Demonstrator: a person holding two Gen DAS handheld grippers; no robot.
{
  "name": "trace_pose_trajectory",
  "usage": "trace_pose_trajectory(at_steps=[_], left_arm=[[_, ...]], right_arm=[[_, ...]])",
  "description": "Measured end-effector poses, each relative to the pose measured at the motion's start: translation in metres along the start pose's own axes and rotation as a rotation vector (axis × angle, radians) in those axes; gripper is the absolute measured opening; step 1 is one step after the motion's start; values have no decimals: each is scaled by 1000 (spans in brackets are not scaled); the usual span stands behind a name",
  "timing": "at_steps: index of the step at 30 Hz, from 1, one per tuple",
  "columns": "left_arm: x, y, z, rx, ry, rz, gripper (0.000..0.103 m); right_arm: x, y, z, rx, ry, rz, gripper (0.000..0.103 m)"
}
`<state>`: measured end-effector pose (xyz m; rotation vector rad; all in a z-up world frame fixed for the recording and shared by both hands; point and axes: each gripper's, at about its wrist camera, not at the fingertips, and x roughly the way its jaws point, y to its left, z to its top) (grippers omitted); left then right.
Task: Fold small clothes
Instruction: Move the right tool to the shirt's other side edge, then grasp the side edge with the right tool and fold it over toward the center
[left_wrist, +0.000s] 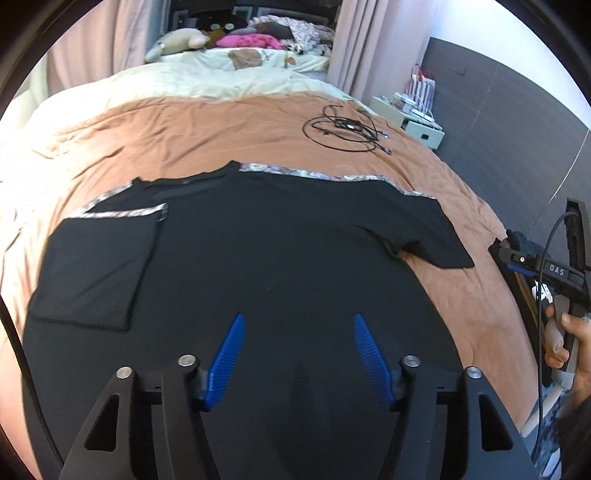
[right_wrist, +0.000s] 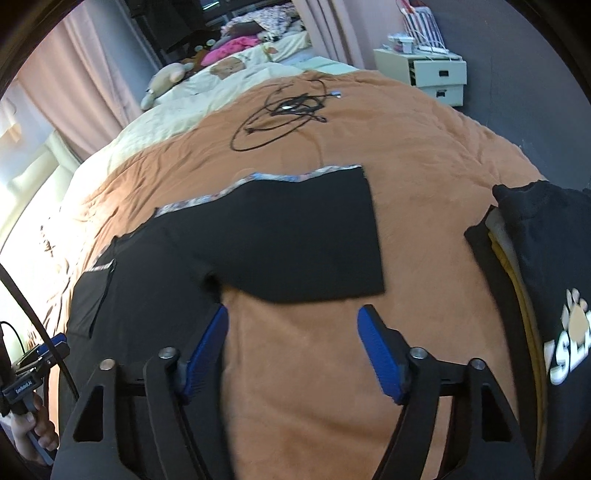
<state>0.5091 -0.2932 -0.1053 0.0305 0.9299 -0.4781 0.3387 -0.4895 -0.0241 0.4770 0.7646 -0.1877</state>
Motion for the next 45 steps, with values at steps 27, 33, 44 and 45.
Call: trace_pose_trajectory(at_steps=[27,33,44,45], left_arm=[[165,-42,94,56,85,-71,37],[188,-58,91,63,123,-118,37],[195,-59,85,37,179,-198,37],[189,-55,86,29,171,-206,37]], right_arm=[[148,-57,80,82,87,49,2],[116,-34,99,21,32,60,2],[47,66,134,-140,-63,81,1],[43,75,133,-154,-66,85,1]])
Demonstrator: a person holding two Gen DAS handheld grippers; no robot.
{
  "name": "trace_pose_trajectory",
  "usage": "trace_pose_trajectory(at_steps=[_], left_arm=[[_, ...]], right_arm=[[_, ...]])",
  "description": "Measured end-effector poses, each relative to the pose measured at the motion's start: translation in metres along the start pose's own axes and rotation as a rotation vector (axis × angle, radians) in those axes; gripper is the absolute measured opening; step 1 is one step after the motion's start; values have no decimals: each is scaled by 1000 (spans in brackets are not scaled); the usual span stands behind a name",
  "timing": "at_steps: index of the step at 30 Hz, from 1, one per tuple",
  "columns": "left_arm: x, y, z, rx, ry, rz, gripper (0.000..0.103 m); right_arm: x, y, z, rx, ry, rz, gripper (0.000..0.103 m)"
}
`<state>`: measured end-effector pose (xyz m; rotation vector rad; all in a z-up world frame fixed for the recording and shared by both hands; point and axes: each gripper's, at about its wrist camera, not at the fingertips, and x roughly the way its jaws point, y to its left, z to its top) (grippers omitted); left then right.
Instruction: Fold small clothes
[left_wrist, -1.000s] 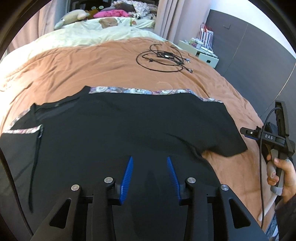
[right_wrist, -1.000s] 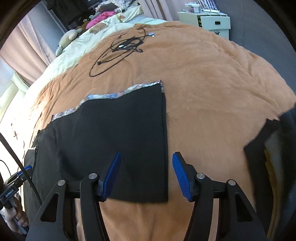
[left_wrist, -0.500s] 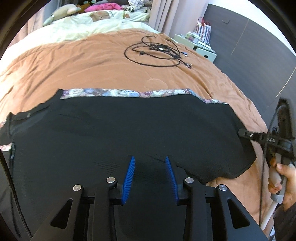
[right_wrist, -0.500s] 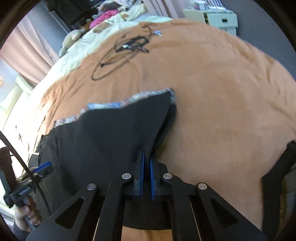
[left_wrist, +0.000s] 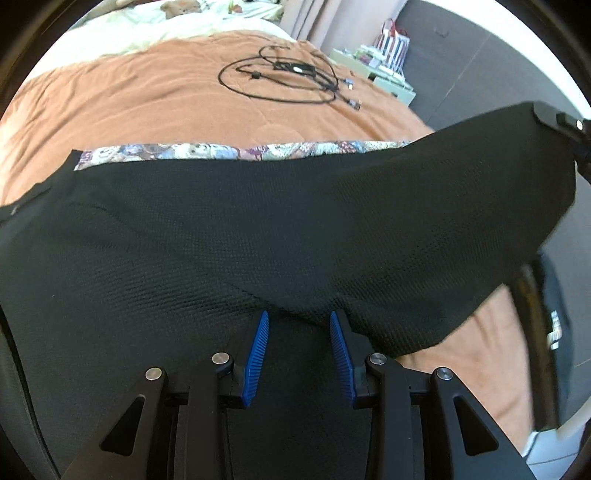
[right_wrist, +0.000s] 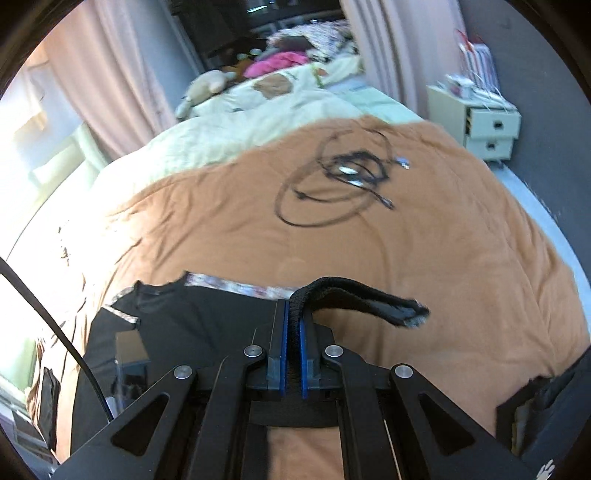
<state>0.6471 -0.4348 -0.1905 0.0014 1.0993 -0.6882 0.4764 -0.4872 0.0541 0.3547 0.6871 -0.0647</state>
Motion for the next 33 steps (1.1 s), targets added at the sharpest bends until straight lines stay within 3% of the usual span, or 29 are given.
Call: trace_pose_trajectory(at_steps=[12,22,25,26,28,29,30,33], left_arm=[[-92,70,-19,-81,-90,57,37],[-150,148,-53,-164,-125,130,37],[-160,170,-63,-189,-120,157,37],[-162,176,-66,-197,-118,162,37],[-165,186,-71,-215,-112,172,39],[-167,191,-73,-224,-107,177,39],[-168,195,-75,-231,-105,180,41],[-170,199,-78,-239,-107,178,56]], right_arm=[[24,96,-4,-141,47,23,1],[99,180,-19,-218,155,39,2],[129,203,-29,-229,226,73,3],[136,208,-29,-230,245,80,8],[144,216,-34,-245,269,101,35],[144,219,-32,-248,261,110,64],[143,218,-31,-243,246,117,71],[138,203,-25,-205,221,131,70]])
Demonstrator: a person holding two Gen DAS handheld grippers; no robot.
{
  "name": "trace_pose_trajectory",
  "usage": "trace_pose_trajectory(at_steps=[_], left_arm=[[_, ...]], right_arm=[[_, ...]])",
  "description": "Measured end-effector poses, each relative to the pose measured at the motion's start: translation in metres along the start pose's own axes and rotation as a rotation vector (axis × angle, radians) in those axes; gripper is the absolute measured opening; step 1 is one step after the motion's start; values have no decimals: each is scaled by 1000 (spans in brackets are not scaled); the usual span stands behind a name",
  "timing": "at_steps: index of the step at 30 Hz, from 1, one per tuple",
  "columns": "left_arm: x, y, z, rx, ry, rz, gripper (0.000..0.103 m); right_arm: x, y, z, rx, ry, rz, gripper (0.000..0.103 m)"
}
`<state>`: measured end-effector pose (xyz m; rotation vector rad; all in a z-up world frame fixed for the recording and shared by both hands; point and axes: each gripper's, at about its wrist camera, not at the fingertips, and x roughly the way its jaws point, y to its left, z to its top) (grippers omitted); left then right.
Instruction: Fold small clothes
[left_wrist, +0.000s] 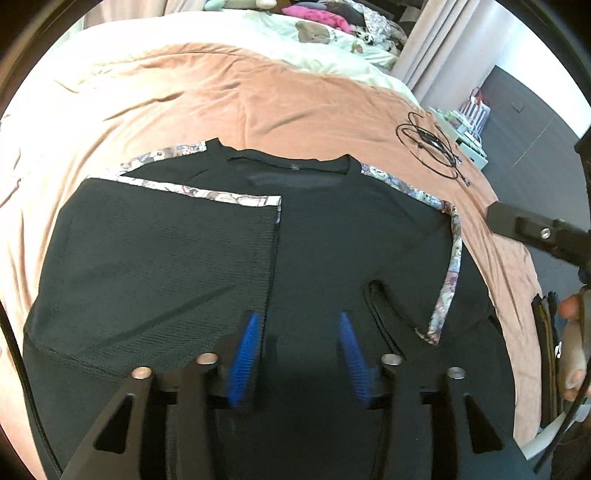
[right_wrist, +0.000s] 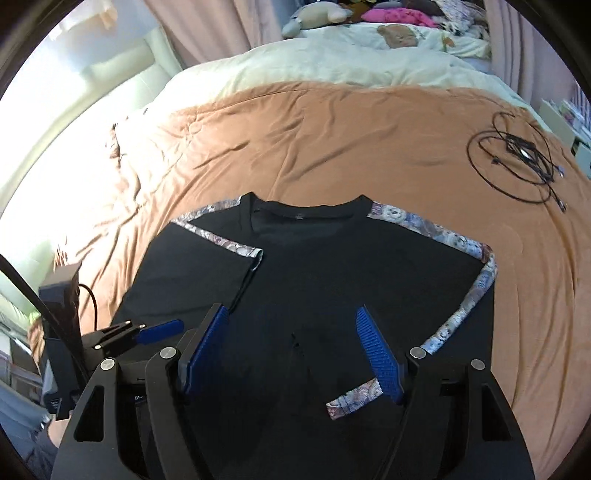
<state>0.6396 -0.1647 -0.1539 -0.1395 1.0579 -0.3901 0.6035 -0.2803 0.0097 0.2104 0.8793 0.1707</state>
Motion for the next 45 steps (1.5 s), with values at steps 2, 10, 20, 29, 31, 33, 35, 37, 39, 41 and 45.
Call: trace_pose_trajectory(at_steps=[2,10,20,29,31,33,35,37,39,41,45], left_arm=[[0,-1,0,1,-5,-4,61],[22,-36,-1,78,22,-28,61],[51,-97,0,198,42,-69,61],[91,-146,-8,317,103,-54,61],[101,-150,-8,329,122,-33,61],[104,-153,-8,358,112,4,47],[105,-153,-3,372,119,21,22],[104,-149,9,351,127,2,14],[99,-145,23,347,97,37,13],[97,-135,37,320,82,45,13],[94,-118,61,284,41,94,13]], right_arm=[[-2,-17,-1,18,-2,-21,70],[8,-94,-32,115,26,-121,70],[26,-158,-97,260,94,-213,42],[36,-162,-108,262,94,-163,27],[39,-163,-108,259,93,-155,24],[41,-164,-109,251,91,-150,21],[41,-166,-110,246,88,-143,20],[38,-169,-113,248,84,-133,20],[33,-174,-117,253,80,-122,19],[31,-176,-118,255,78,-116,19],[29,-178,-119,256,78,-109,19]])
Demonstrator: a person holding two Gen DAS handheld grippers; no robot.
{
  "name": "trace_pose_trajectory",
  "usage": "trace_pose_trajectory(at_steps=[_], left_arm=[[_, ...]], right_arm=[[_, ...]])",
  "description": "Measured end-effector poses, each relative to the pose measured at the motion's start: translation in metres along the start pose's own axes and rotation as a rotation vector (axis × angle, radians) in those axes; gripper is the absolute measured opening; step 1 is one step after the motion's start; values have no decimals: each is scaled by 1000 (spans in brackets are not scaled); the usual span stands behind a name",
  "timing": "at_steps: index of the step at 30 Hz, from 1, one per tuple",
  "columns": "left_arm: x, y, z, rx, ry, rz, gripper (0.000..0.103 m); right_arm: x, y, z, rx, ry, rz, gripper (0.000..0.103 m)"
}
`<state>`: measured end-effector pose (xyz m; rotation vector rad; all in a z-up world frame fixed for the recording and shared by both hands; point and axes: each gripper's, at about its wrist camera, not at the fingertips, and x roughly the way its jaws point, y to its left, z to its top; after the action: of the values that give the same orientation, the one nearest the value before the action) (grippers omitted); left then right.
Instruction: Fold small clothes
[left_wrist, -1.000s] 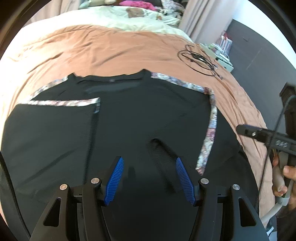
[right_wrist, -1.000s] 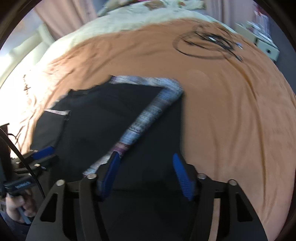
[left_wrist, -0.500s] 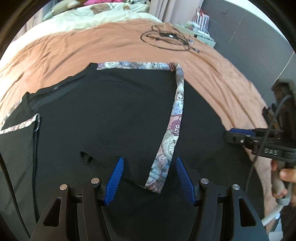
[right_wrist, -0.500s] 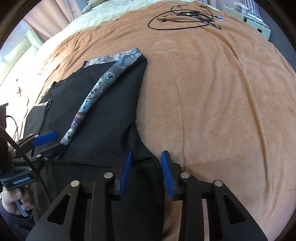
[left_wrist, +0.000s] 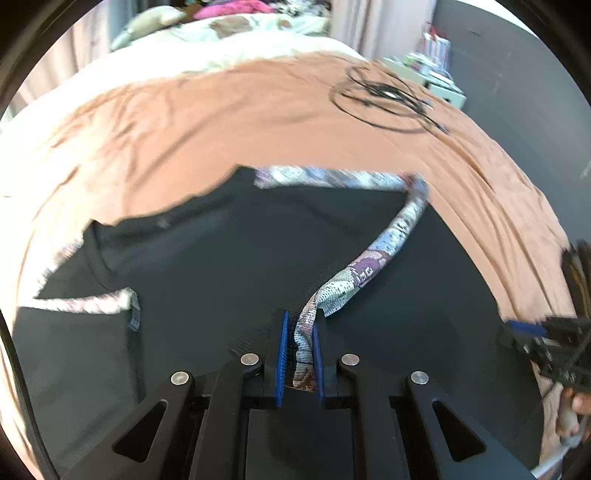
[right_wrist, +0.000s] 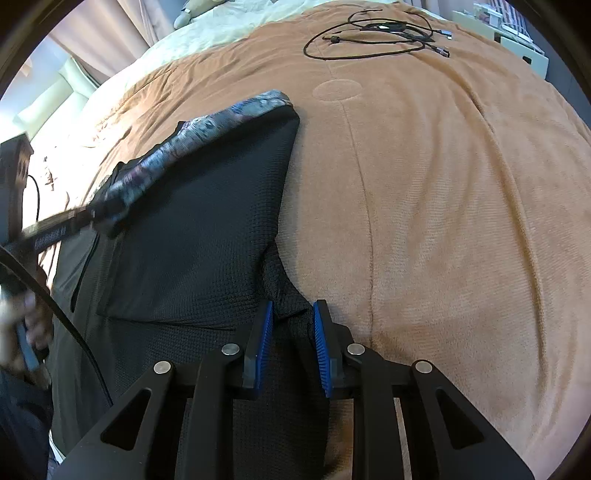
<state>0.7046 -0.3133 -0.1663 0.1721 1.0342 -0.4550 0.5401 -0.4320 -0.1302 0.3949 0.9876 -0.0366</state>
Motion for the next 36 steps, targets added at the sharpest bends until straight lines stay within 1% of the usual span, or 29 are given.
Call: trace_pose_trajectory(at_steps=[2,4,5,6,7,9,11,13,15,16,21,23,27,31,34,35,36], left_arm=[[2,12,9,-19,-13,40,15],[5,22,16,-35,-25,100,24],[6,29,19,-53,-34,133,26],[6,34,21,-71,-40,152,33],[6,40,22,-96,-45,165,44],[2,52,19,-150,-61,159,56],[0,60,15,-177,-70,142,57],[3,61,9,-190,-45,118,57],[7,59,1,-201,-11,71,57],[9,56,-6,-203,4,50,57],[10,31,-30,-182,51,-10,57],[8,21,-38,-168,70,-20,57],[4,6,-54,-174,112,-55,57],[-2,-6,-70,-169,138,-54,57],[-5,-14,-79,-159,149,-28,56],[-5,-16,-81,-156,149,-19,55],[-6,-17,-83,-154,147,-10,46]], right_arm=[[0,-1,0,-3,0,2,19],[0,-2,0,-4,-1,5,19],[0,-3,-1,-3,-1,7,19],[0,-3,-1,-2,-2,9,19],[0,-3,-1,-2,-3,9,19],[0,-2,-2,-4,-5,7,19],[0,-2,-3,-3,-8,5,19],[-1,-1,-5,-4,-11,1,19],[-2,1,-6,-5,-11,-6,19],[-3,2,-6,-5,-10,-10,19],[-12,2,-12,-2,-7,-40,19],[-17,2,-13,5,-11,-44,19],[-30,-1,-17,36,-33,-35,20],[-39,-5,-22,55,-36,-24,20],[-46,-9,-26,67,-39,-25,20],[-49,-11,-29,71,-42,-25,20],[-50,-12,-30,73,-43,-24,20]])
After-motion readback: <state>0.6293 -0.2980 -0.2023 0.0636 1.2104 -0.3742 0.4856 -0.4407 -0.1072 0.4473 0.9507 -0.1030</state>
